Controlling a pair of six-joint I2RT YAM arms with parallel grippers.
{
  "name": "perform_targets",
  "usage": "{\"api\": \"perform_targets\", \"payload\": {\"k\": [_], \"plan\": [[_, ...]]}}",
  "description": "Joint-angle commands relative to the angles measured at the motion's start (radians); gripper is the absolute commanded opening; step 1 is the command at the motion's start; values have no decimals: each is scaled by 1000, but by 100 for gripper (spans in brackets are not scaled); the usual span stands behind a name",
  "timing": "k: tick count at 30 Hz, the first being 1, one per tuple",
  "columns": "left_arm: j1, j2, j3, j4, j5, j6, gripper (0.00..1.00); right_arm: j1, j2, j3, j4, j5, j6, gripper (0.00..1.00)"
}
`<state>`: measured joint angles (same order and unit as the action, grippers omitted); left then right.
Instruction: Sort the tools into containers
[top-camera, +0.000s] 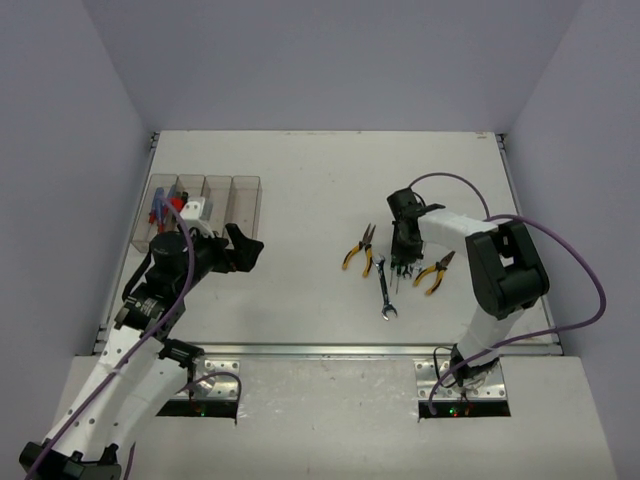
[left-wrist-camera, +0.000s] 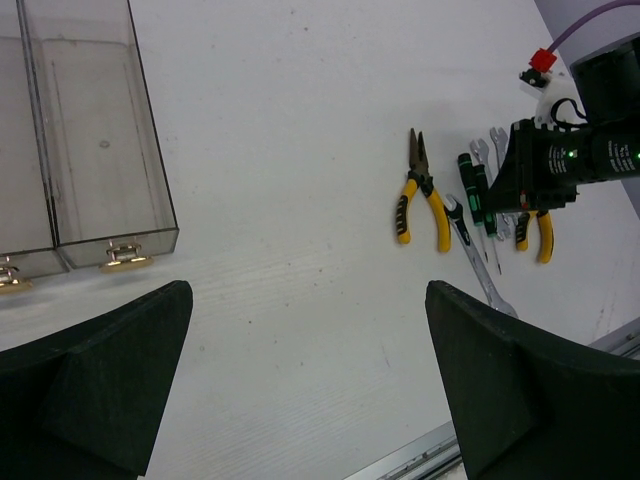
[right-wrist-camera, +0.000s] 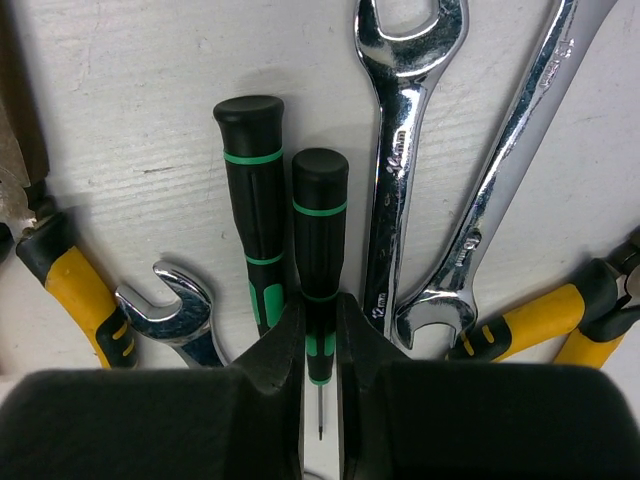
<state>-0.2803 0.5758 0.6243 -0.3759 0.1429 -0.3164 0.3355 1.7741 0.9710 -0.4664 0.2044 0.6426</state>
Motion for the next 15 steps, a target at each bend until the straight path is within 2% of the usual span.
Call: {"api": "perform_targets", "payload": {"k": [1, 6, 7, 8, 9, 11, 12, 14, 15], "plan": [[-11, -3, 7, 56, 15, -3, 100, -7, 19, -16, 10, 44, 12, 6], [-11, 52, 23, 84, 70, -72, 100, -5, -156, 12, -69, 70, 2, 0], [-11, 59, 15, 142, 135, -95, 100, 1, -216, 14, -75, 62, -3, 0], [-11, 68, 3, 193, 141, -120, 100, 2, -222, 15, -78, 53, -8, 0], [-11, 74, -33, 324, 221, -177, 100, 22, -274, 11, -66, 20, -24, 0], [-14, 88, -146, 575, 366, -317, 100, 36, -378, -36, 48, -227, -78, 0], [-18, 100, -206, 756, 406, -375, 100, 37, -417, -66, 120, -390, -99, 0], [-35, 167, -251, 995, 435, -489, 100, 36, -486, -141, 363, -929, -100, 0], [-50, 205, -259, 1081, 444, -531, 100, 44, -514, -178, 507, -1114, -61, 0]]}}
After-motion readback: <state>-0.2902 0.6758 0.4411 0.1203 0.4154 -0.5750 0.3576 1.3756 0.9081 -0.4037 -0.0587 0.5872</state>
